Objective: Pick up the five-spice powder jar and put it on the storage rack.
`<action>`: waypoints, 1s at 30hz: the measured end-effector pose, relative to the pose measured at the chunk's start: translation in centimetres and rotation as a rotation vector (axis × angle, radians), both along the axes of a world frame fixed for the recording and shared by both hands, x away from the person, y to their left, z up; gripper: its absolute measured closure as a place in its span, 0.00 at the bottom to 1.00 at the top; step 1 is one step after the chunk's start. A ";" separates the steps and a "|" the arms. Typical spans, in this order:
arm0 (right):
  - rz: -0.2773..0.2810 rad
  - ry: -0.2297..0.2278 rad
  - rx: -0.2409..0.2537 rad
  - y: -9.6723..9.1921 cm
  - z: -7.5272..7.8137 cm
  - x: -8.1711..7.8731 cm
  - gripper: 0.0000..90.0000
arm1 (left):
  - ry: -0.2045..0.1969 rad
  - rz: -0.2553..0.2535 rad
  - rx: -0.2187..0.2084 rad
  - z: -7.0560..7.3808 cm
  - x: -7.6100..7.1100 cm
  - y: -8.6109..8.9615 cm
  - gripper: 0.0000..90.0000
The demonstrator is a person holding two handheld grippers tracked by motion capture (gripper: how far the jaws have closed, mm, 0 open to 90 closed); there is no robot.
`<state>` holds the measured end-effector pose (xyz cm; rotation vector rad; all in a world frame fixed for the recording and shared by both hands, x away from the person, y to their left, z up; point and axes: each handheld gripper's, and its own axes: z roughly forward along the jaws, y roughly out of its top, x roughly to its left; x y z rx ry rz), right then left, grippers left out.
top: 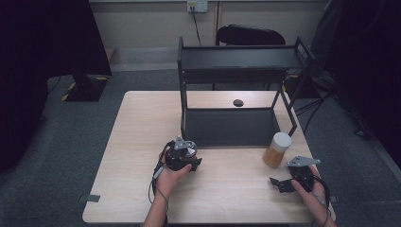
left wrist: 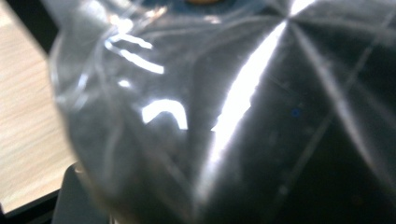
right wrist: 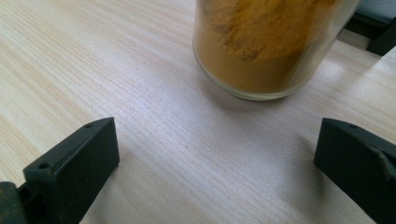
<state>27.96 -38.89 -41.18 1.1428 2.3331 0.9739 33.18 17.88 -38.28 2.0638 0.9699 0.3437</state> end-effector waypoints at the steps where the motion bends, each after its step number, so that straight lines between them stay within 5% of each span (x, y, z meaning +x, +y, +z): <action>1: 0.000 0.000 0.000 0.0 0.0 0.0 0.00 | 0.001 -0.006 0.001 0.1 0.2 -0.2 0.34; 30: 0.000 0.000 0.000 0.0 0.0 0.0 0.00 | -0.004 -0.090 -0.007 4.4 5.0 -4.3 0.34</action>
